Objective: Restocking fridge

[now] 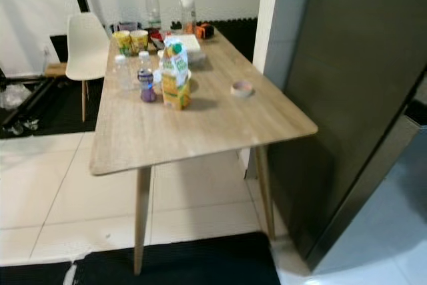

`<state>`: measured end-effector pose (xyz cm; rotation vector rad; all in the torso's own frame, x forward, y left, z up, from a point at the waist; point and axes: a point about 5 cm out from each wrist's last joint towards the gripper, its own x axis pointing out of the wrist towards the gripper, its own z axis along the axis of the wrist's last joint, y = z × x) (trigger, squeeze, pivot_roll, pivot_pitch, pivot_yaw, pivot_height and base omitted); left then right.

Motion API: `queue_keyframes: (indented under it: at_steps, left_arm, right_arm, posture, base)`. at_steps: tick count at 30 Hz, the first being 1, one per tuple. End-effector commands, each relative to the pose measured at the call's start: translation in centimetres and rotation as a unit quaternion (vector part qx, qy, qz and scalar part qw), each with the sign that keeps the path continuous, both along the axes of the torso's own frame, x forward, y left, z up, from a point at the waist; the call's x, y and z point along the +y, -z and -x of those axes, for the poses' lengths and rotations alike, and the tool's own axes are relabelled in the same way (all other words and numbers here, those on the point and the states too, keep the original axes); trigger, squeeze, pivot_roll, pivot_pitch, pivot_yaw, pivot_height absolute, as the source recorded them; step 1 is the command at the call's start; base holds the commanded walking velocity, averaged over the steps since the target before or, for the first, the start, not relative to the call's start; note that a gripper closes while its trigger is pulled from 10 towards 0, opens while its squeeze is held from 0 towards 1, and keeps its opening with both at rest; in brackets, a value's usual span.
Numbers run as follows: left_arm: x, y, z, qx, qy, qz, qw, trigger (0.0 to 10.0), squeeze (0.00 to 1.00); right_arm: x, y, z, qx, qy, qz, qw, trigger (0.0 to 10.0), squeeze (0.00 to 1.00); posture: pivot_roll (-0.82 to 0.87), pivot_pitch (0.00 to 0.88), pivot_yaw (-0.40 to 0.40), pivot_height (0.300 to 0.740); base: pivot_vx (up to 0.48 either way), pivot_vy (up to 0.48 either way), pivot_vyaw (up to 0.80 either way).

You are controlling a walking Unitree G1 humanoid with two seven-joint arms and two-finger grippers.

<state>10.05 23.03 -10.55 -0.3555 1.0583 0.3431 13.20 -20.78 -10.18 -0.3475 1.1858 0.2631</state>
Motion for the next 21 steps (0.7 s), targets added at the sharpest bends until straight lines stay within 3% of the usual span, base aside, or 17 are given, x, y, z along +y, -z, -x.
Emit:
queue_keyframes:
  at_steps: [1,21]
  left_arm:
    - [-0.17,-0.01,-0.18,-0.001,0.005,0.003,1.000,10.0,0.00]
    - [-0.21,-0.02,-0.26,-0.002,0.006,0.005,1.000,10.0,0.00]
  right_arm:
    - [0.30,0.19,0.45,0.006,0.006,-0.008,1.000,10.0,0.00]
    - [0.21,0.05,0.06,-0.001,0.007,-0.008,1.000,10.0,0.00]
  posture:
    - [-0.08,0.000,0.020,0.740]
    - [-0.08,0.000,0.020,0.740]
  base:
    - [0.000,-0.480,0.00]
    - [0.000,-0.480,0.00]
